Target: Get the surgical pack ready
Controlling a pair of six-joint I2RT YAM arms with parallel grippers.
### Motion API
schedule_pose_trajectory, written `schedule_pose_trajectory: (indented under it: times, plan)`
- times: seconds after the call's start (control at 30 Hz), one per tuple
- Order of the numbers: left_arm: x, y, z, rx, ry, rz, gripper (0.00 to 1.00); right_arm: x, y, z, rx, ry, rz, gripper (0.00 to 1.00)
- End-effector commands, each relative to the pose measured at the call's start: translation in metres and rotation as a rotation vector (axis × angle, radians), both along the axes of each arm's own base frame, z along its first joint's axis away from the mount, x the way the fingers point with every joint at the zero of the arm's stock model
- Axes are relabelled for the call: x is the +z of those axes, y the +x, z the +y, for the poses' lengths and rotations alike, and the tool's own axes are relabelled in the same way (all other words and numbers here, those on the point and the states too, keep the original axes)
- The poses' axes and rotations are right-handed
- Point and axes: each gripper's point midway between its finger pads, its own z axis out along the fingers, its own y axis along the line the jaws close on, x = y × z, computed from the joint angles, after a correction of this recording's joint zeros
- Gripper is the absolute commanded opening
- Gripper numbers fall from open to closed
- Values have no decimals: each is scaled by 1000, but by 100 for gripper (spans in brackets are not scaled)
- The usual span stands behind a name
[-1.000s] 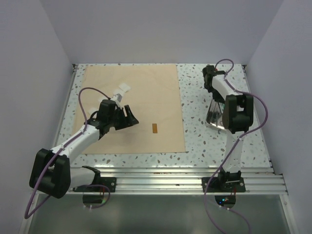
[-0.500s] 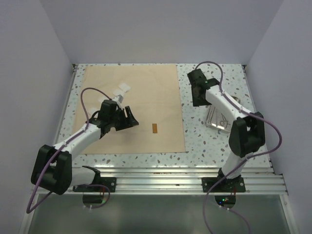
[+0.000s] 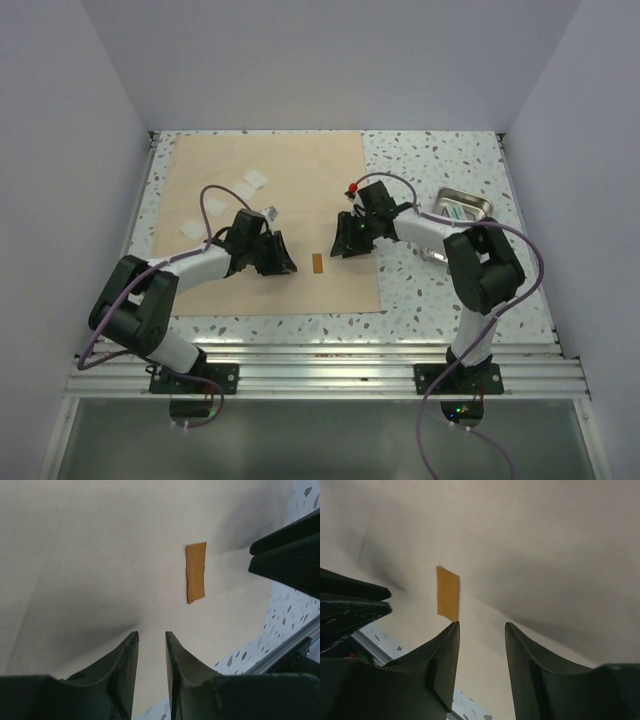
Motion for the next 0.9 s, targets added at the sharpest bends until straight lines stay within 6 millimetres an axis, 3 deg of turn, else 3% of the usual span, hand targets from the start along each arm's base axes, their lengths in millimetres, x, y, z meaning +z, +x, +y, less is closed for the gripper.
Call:
schedule_pose_trajectory:
  times: [0.0,0.2,0.33,0.7,0.87]
  plan:
    - [14,18,-23,-14,-78,-44,29,32,10,46,45,197,-65,46]
    - [11,22,-36,-16,-99,-40,26,17,4,51,40,218,-31,46]
    - [8,22,-42,-24,-121,-30,32,12,-1,52,51,223,-18,45]
    - [-2,25,-51,-21,-163,9,36,-17,-11,47,38,206,37,34]
    - [-6,25,-55,-27,-181,21,36,-20,-13,54,46,245,58,29]
